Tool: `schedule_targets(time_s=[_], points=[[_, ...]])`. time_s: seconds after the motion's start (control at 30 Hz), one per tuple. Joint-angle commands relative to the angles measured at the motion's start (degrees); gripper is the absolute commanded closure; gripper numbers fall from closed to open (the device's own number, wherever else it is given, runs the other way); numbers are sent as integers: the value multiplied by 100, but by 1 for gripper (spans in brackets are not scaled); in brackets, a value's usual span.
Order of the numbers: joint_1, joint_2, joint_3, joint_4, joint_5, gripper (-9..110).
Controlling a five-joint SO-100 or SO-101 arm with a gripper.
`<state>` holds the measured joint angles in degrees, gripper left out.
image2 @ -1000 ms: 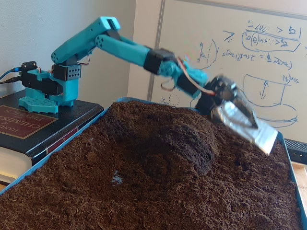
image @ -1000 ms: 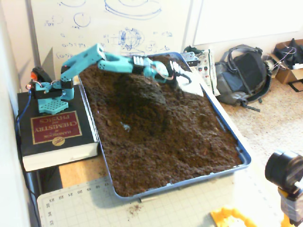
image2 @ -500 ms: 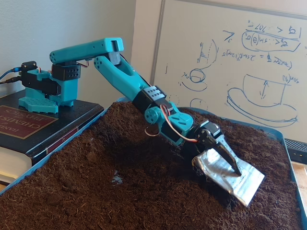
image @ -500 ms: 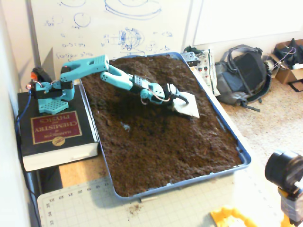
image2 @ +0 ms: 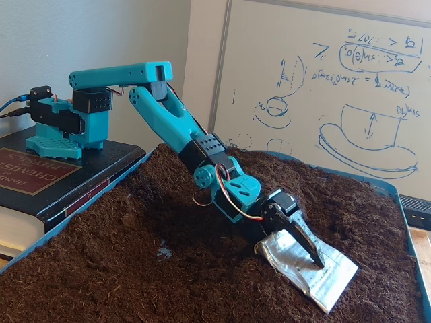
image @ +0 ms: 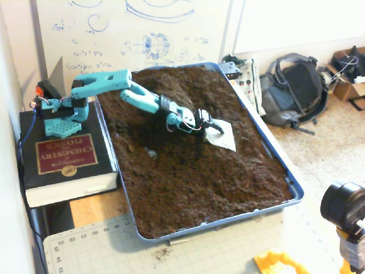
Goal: Build a berm.
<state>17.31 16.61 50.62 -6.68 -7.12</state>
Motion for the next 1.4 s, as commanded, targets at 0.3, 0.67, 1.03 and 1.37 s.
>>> schedule_targets(time_s=[0.3,0.67,1.03,1.37], points=[[70,958,-70,3788,-466,101],[70,1310,-70,5221,-765,101],[53,1679,-70,5678,-765,101],[62,2936,-105,5713,-668,101]])
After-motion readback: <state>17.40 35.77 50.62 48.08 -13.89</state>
